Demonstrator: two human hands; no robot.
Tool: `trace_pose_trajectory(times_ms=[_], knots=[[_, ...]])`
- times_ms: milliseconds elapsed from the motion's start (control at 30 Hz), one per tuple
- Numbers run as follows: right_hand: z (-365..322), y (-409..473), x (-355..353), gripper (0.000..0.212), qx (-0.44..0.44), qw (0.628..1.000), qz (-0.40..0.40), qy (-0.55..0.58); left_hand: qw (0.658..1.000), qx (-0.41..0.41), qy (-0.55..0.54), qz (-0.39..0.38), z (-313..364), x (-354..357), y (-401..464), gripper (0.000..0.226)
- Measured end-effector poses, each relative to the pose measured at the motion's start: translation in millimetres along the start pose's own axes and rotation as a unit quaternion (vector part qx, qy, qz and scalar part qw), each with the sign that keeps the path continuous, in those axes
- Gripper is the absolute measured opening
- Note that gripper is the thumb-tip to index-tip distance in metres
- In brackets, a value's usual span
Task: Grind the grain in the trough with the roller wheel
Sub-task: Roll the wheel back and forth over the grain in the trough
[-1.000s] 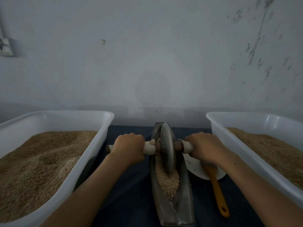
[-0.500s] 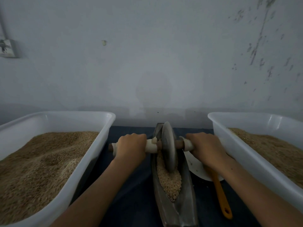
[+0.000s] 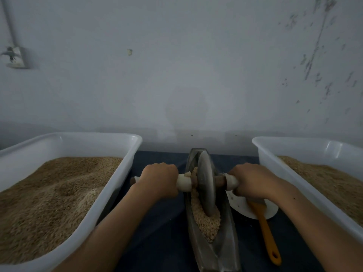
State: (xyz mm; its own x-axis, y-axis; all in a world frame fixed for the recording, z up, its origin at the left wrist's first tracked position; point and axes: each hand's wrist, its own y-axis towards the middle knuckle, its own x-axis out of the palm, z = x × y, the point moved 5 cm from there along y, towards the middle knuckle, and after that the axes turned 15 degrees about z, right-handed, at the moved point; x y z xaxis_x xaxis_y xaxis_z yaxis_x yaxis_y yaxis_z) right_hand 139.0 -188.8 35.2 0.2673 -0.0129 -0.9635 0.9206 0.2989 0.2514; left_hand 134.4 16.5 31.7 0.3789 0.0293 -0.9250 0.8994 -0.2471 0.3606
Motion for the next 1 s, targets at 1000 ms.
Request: trace_pose_trajectory(times_ms=[1000], knots=[[0.6,1.4,3.8,0.016,0.03,0.989,0.144,0.006,0.995,-0.022,0.022,0.098,4.7,-4.2,-0.4,0.021]])
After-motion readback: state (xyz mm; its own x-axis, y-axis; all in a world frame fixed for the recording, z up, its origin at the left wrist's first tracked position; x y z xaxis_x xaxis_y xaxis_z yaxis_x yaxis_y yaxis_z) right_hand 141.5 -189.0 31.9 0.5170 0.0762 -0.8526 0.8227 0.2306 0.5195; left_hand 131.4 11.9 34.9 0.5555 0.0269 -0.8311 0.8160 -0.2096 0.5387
